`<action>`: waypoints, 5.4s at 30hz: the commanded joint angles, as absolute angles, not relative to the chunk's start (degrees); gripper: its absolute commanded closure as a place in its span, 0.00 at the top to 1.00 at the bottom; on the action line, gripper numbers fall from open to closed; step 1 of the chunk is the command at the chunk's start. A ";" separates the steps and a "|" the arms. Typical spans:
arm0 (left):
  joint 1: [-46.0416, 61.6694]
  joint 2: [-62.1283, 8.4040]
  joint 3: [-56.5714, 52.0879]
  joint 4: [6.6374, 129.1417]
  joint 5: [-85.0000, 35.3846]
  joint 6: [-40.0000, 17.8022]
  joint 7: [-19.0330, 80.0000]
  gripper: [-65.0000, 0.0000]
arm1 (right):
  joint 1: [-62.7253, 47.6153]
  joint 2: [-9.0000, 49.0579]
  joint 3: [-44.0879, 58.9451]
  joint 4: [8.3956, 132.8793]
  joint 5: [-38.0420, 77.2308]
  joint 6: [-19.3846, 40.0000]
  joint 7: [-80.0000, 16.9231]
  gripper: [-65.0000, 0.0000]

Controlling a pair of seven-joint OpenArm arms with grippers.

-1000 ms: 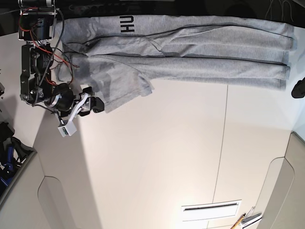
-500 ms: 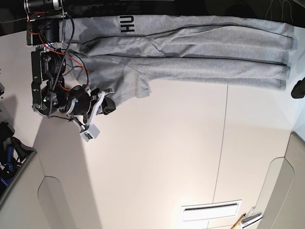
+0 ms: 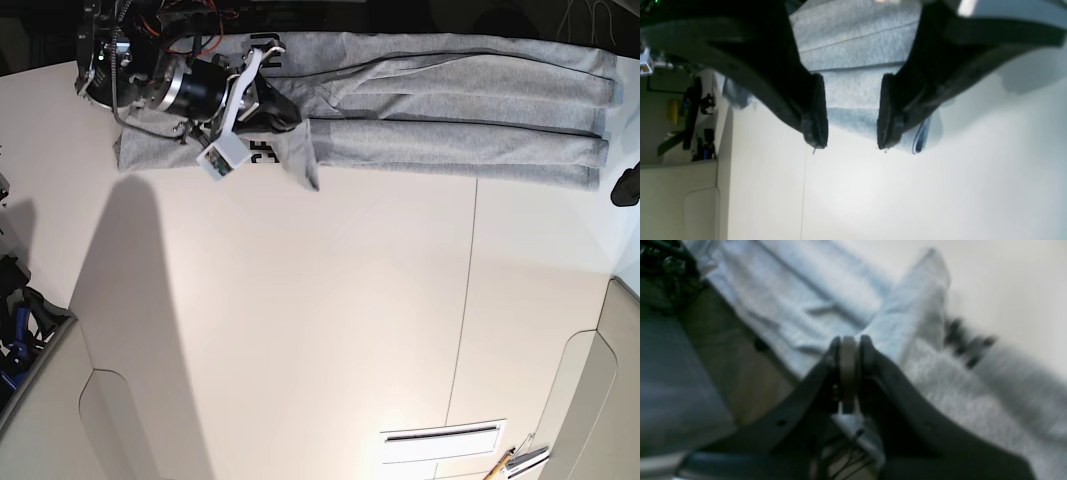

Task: Fold the T-shirt properly
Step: 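Grasp the sleeve end with the right gripper and tuck it in, then grasp the folded strip's end with the left gripper, then fold the strip end with the left gripper toward the right gripper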

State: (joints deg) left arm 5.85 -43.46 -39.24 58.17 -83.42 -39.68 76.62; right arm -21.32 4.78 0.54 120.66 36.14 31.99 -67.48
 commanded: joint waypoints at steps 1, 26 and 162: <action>5.26 -45.23 -39.72 59.02 -84.88 -40.00 76.05 0.43 | -22.28 4.91 0.62 122.30 37.85 32.38 -66.48 0.00; 17.56 -40.49 -51.77 59.00 -78.74 -40.00 69.63 0.49 | -18.59 4.93 11.68 122.58 25.96 31.29 -59.66 0.52; 26.24 -10.66 -7.73 109.71 -76.82 -40.00 79.37 0.00 | -18.92 11.27 38.50 119.04 31.09 31.07 -60.05 0.51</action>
